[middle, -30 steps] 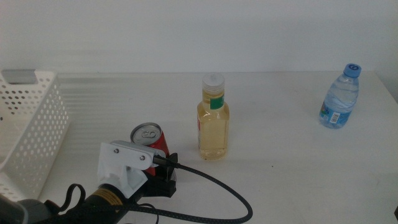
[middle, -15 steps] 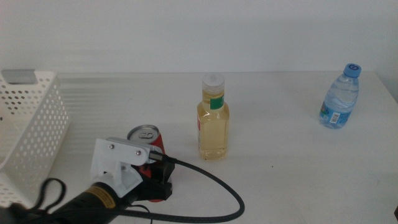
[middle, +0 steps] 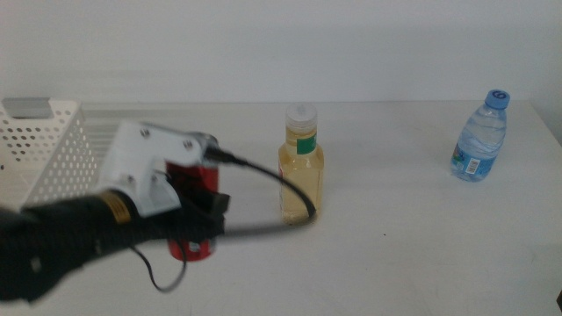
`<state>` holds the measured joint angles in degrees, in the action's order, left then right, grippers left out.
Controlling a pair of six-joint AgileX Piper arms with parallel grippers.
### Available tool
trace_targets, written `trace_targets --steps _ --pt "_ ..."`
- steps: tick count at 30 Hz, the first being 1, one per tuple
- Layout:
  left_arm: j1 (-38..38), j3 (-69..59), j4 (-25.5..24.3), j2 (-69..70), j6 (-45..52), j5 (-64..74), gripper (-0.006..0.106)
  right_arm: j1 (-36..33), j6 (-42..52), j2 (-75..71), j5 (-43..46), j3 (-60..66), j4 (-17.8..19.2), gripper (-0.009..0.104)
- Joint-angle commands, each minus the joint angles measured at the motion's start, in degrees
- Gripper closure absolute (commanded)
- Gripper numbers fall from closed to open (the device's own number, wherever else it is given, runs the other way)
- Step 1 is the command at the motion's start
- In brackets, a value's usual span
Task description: Use arms to grab the bottles and put them into the dustbin to the left of the table.
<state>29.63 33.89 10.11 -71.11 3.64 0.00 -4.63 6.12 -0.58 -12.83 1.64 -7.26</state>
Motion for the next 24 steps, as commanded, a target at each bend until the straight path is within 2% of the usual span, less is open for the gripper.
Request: trace_targets --steps 1,7,14,18,24 --pt "-2.26 5.43 0.84 2.13 0.35 2.30 0.106 0.27 0.55 -1.55 4.00 -0.49 0.57 0.035" --pt "-7.45 14.31 0.79 2.13 0.37 18.12 0.106 0.27 0.55 -1.55 4.00 -0.49 0.57 0.035" --pt "-17.45 26.83 1.00 1.05 3.00 38.35 0.106 0.27 0.55 -1.55 4.00 -0.49 0.57 0.035" --pt "-23.30 35.51 3.19 -2.62 6.72 50.25 0.106 0.27 0.55 -1.55 4.00 -0.49 0.57 0.035" --pt "-32.70 47.62 2.94 -10.05 8.62 63.74 0.106 0.27 0.55 -1.55 4.00 -0.49 0.57 0.035"
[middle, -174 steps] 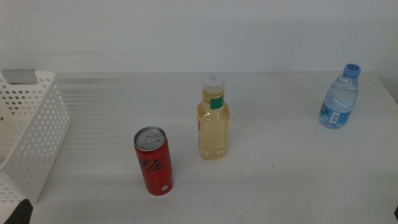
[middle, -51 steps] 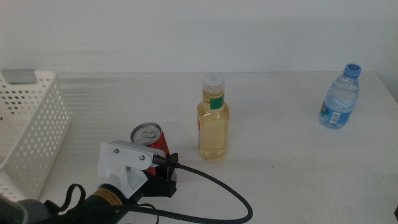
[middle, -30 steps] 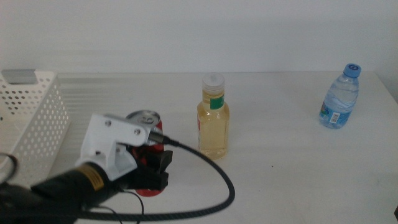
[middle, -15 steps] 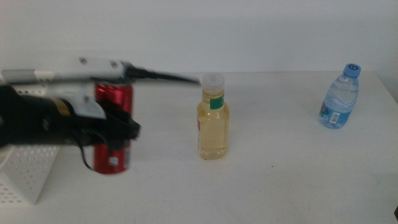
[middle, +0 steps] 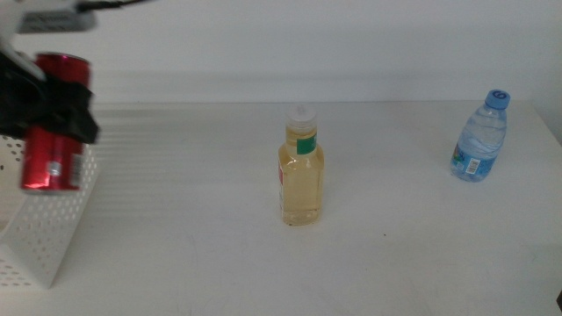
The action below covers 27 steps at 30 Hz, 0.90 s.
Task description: Use arms to grab the bottles and put them into the dustbin to the left of the table.
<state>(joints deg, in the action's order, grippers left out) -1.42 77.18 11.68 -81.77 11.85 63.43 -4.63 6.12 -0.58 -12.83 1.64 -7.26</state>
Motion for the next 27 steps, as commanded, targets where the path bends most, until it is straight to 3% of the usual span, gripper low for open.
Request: trace_targets --steps 1,11,20,27 --pt "-3.08 6.27 1.37 -0.62 0.80 1.82 0.106 0.27 0.55 -1.55 4.00 -0.49 0.57 0.035" --pt "-11.92 18.48 -0.49 -8.55 3.59 9.55 0.106 0.27 0.55 -1.55 4.00 -0.49 0.57 0.035" --pt "-18.41 19.83 -3.12 -13.17 5.39 9.98 0.106 0.27 0.55 -1.55 4.00 -0.49 0.57 0.035" --pt "-18.75 19.77 -5.99 -18.37 5.33 6.31 0.106 0.27 0.55 -1.55 4.00 -0.49 0.57 0.035"
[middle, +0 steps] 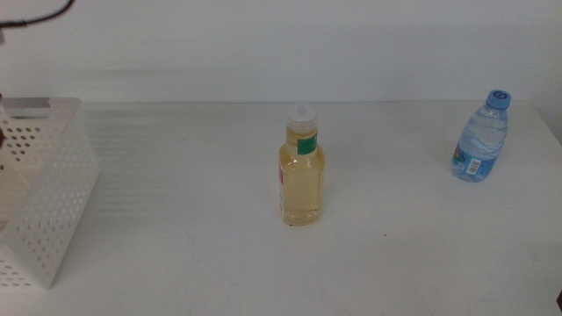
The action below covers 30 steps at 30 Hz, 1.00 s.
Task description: Use arms to grab the bottles and put them into the dustbin to the left of the table.
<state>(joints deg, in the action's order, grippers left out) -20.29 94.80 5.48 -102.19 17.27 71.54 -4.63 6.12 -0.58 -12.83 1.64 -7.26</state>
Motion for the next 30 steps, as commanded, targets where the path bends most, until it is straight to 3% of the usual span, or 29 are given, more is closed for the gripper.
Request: trace_targets --steps 1,24,30 --pt "0.12 2.15 -0.33 1.13 -0.09 -1.66 0.106 0.27 0.55 -1.55 4.00 -0.49 0.57 0.035" --pt "0.12 1.72 -2.06 -12.73 -2.09 1.23 0.105 0.27 0.55 -1.55 4.00 -0.49 0.57 0.035" --pt "0.18 1.72 -2.06 -13.41 -1.97 1.17 0.097 0.27 0.55 -1.55 4.00 -0.49 0.57 0.035"
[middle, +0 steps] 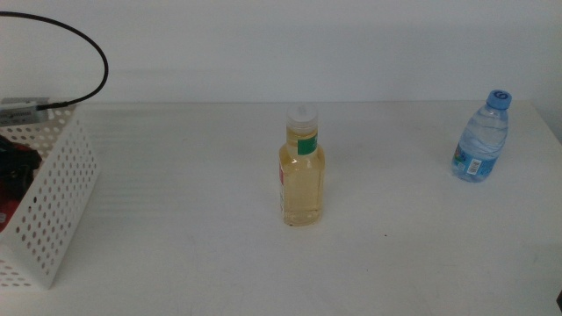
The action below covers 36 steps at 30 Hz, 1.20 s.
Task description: Use arms to grab the bottles and put them into the dustbin to the left of the table.
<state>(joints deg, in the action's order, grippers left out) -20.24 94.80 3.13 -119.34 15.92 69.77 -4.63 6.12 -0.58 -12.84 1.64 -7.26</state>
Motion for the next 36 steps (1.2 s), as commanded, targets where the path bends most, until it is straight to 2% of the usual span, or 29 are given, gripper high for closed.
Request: trace_targets --steps 1,4,5,13,21,30,36 --pt "0.13 1.78 0.20 3.81 -0.45 3.60 0.028 0.27 0.55 -1.55 4.01 -0.49 0.57 0.035" --pt "0.13 2.15 -1.24 4.11 -0.65 5.12 0.012 0.27 0.55 -1.55 4.01 -0.49 0.57 0.035" --pt "0.13 2.69 -1.43 4.11 -0.85 5.77 0.010 0.27 0.55 -1.55 4.01 -0.49 0.57 0.035" --pt "1.73 4.53 -1.06 11.37 -5.33 5.64 0.010 0.27 0.55 -1.55 4.01 -0.49 0.57 0.035" --pt "10.28 3.41 -1.53 25.89 -8.86 5.59 0.010 0.27 0.55 -1.55 4.01 -0.49 0.57 0.035" --pt "24.65 -10.12 -2.33 42.93 -15.92 -3.20 0.010 0.27 0.55 -1.55 4.01 -0.49 0.57 0.035" --pt "34.03 -24.32 -2.33 52.98 -20.73 -16.59 0.010 0.27 0.55 -1.55 4.01 -0.49 0.57 0.035"
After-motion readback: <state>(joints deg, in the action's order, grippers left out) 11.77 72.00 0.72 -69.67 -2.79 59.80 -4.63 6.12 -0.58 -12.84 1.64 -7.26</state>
